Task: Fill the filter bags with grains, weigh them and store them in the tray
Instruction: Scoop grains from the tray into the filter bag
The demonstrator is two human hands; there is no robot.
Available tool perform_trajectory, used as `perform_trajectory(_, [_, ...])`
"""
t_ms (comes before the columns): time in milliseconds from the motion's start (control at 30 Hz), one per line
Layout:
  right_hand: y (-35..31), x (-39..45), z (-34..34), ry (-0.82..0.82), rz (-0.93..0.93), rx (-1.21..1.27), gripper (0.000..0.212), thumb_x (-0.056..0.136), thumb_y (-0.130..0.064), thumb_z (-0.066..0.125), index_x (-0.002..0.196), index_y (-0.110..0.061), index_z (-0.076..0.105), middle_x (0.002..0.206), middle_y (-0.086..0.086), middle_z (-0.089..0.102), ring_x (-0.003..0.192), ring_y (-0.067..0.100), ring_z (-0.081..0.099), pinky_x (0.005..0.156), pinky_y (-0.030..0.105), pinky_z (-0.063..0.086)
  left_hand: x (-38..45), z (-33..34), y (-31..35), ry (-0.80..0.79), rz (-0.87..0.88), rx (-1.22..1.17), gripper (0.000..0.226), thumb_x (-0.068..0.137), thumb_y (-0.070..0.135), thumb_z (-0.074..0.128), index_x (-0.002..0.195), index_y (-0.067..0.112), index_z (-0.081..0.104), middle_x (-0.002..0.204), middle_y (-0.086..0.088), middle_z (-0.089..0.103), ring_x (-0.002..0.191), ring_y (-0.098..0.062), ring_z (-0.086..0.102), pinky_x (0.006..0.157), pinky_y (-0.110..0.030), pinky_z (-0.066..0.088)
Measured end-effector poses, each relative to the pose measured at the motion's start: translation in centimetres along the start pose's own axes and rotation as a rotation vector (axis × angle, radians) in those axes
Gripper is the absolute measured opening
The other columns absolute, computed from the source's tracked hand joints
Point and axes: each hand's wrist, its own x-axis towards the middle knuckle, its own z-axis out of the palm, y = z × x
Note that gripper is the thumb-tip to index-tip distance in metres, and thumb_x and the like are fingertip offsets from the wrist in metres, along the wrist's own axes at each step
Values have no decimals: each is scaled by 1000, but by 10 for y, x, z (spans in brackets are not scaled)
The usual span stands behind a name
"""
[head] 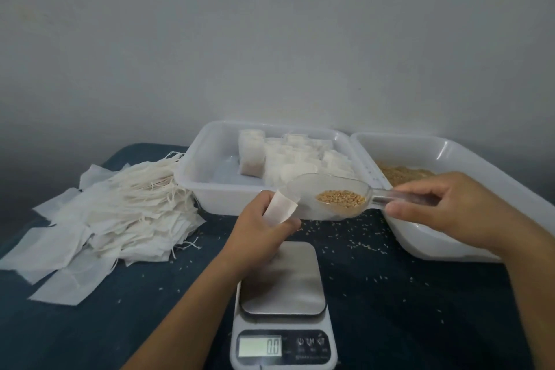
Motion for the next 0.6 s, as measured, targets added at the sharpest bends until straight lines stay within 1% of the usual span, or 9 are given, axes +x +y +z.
perform_trajectory(100, [-8, 0, -9, -34, -3, -50, 29, 63, -65, 77, 89, -55, 78, 78, -17, 74, 68, -3, 64, 64, 19, 45, 0, 0, 1, 16, 0, 4, 22, 86, 28, 78, 99, 33, 61, 85, 15, 66, 73, 5, 61, 55, -9, 46])
perform_trajectory(167, [-15, 0, -14, -67, -9, -102, 27, 63, -66, 75, 88, -56, 78, 76, -17, 74, 66, -4, 64, 61, 11, 45, 0, 0, 1, 17, -4, 32, 23, 85, 29, 79, 98, 32, 59, 86, 13, 65, 73, 6, 61, 55, -10, 46])
perform_trajectory(200, [-19, 1, -17, -85, -11, -126, 27, 63, -68, 74, 88, -57, 77, 78, -19, 75, 69, -4, 65, 62, 10, 46, 0, 0, 1, 12, -1, 63, 25, 84, 30, 79, 97, 32, 58, 88, 13, 65, 74, 6, 60, 55, -11, 46])
perform_trajectory(267, [-24, 3, -18, -111, -14, -176, 29, 62, -71, 73, 89, -62, 75, 85, -25, 75, 79, -7, 67, 69, 13, 49, -1, 0, 1, -1, 15, 134, 28, 83, 32, 81, 96, 32, 57, 92, 14, 64, 78, 2, 60, 60, -13, 45])
perform_trajectory(300, [-27, 4, -18, -120, -17, -199, 30, 61, -72, 72, 89, -64, 73, 87, -27, 75, 83, -8, 67, 73, 17, 51, -2, 0, 1, -8, 28, 152, 29, 82, 33, 81, 95, 33, 56, 93, 14, 64, 80, 0, 61, 63, -15, 46])
perform_trajectory(367, [-32, 6, -18, -140, -30, -241, 32, 59, -75, 70, 90, -65, 72, 87, -29, 74, 84, -9, 66, 77, 20, 54, -3, 1, 0, -25, 64, 181, 31, 81, 35, 83, 94, 33, 55, 95, 13, 65, 84, -5, 62, 67, -18, 49])
perform_trajectory(433, [-36, 7, -17, -149, -47, -278, 33, 58, -77, 69, 89, -66, 72, 85, -32, 73, 84, -11, 65, 77, 21, 54, -4, 2, 0, -41, 84, 202, 32, 82, 35, 83, 96, 33, 55, 98, 13, 65, 88, -7, 62, 69, -19, 49])
perform_trajectory(500, [-39, 9, -18, -136, -65, -317, 32, 56, -79, 68, 85, -65, 73, 83, -34, 72, 83, -12, 64, 73, 20, 51, -4, 3, 1, -54, 81, 207, 33, 82, 35, 84, 99, 34, 54, 102, 13, 64, 91, -8, 62, 71, -19, 50])
perform_trajectory(600, [-42, 10, -18, -109, -97, -371, 24, 60, -75, 73, 79, -62, 72, 81, -37, 69, 84, -14, 62, 69, 20, 47, -4, 3, 1, -60, 75, 213, 35, 83, 35, 84, 101, 35, 53, 104, 13, 63, 92, -9, 62, 69, -16, 47])
